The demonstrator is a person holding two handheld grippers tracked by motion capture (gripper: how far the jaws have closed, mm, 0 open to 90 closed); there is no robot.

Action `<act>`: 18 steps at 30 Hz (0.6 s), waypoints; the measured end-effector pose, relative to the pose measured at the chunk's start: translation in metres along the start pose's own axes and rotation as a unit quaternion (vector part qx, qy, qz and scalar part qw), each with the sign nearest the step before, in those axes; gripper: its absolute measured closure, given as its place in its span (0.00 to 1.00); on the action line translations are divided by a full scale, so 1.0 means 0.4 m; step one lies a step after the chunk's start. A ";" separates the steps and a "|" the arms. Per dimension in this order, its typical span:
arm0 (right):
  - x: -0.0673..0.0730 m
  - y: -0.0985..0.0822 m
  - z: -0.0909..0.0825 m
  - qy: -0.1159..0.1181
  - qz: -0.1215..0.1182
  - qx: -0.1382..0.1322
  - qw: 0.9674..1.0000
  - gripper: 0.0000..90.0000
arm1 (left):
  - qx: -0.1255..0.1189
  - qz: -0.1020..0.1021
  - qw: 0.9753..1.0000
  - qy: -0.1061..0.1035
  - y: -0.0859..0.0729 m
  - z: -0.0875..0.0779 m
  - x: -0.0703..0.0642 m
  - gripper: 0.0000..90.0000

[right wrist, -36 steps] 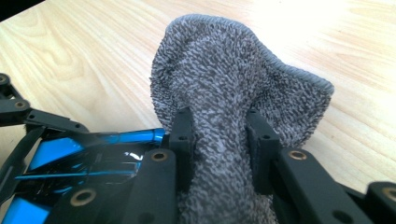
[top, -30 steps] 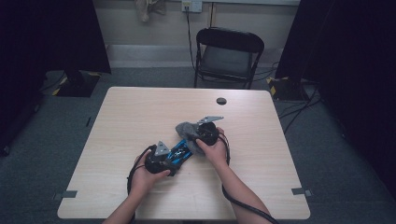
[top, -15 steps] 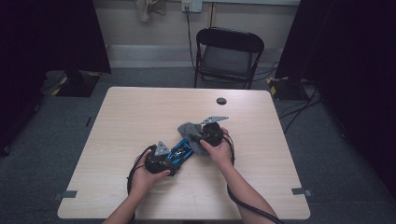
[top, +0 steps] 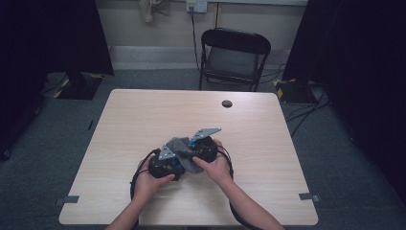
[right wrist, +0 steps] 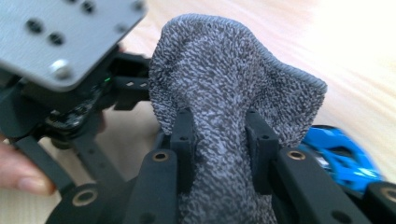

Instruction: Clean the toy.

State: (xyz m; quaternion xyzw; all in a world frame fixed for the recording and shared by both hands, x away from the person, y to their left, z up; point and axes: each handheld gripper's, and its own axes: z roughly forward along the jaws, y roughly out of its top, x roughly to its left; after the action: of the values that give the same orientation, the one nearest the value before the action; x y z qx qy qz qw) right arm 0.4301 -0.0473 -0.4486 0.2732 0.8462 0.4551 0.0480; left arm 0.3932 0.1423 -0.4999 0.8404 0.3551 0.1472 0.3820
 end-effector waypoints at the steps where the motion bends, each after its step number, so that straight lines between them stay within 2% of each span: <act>1: 0.007 -0.001 0.007 0.002 -0.003 0.004 1.000 0.78 | 0.000 0.000 1.000 0.000 0.000 0.000 0.000 0.27; 8: 0.032 -0.013 0.045 0.018 -0.010 0.019 1.000 0.78 | 0.001 0.003 1.000 0.002 0.000 -0.001 0.001 0.27; 10: 0.034 -0.013 0.051 0.016 -0.018 0.024 0.999 0.78 | 0.001 0.003 1.000 0.002 0.000 -0.001 0.001 0.27; 18: 0.019 -0.008 0.055 0.006 -0.017 0.023 1.000 0.78 | 0.001 0.003 1.000 0.002 0.000 -0.001 0.001 0.27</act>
State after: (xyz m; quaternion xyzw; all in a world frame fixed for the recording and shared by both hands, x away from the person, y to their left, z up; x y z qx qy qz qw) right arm 0.4297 -0.0284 -0.4628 0.2572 0.8612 0.4360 0.0445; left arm 0.3934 0.1426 -0.4996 0.8413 0.3538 0.1500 0.3803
